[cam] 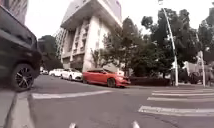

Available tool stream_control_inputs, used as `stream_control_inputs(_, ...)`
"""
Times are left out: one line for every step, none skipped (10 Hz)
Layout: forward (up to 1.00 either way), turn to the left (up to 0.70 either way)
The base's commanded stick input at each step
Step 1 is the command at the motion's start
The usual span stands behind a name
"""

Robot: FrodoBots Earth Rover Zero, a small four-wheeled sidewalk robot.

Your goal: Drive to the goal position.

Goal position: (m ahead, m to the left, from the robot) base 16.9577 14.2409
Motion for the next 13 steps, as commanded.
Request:
stream_control_inputs(0.45,0.00)
stream_control_inputs(0.45,0.00)
stream_control_inputs(0.45,0.00)
stream_control_inputs(0.45,0.00)
stream_control_inputs(0.45,0.00)
stream_control_inputs(0.45,0.00)
stream_control_inputs(0.45,0.00)
stream_control_inputs(0.45,0.00)
stream_control_inputs(0.45,0.00)
stream_control_inputs(0.45,0.06)
stream_control_inputs(0.45,0.27)
stream_control_inputs(0.45,0.27)
stream_control_inputs(0.45,0.27)
